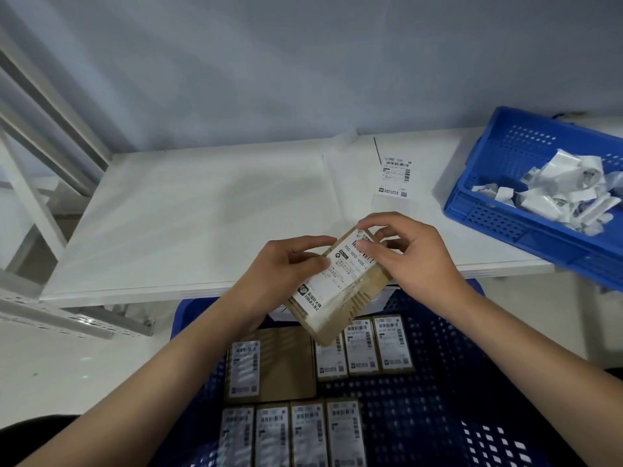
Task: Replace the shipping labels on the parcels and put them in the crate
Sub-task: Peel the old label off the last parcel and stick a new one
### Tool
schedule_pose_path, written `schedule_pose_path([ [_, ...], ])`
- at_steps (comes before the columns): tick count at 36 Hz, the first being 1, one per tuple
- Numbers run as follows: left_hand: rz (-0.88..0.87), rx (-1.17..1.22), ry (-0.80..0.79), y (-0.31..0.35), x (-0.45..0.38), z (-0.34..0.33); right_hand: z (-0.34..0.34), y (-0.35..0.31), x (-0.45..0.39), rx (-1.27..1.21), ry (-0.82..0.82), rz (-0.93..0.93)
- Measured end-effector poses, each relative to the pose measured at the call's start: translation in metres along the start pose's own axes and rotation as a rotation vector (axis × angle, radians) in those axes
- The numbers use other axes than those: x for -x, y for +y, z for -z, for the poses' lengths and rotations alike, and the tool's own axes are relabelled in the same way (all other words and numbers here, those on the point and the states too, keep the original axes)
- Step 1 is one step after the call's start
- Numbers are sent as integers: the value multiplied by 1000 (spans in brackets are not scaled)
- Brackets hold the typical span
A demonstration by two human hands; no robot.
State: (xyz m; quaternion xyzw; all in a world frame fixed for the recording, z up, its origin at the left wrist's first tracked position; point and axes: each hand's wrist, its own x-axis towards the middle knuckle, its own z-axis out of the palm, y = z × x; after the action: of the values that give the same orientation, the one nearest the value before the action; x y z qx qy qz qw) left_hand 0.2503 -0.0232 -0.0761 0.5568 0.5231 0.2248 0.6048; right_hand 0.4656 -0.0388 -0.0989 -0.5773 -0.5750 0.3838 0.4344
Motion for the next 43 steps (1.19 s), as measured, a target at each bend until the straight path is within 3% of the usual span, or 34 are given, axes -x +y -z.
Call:
schedule_pose_path([
  [27,6,29,-4,1,-1,3,-1,1,-1,-37,7,-73],
  [43,-62,-175,36,-4,-5,1,0,5,-3,-6,-63,-149],
])
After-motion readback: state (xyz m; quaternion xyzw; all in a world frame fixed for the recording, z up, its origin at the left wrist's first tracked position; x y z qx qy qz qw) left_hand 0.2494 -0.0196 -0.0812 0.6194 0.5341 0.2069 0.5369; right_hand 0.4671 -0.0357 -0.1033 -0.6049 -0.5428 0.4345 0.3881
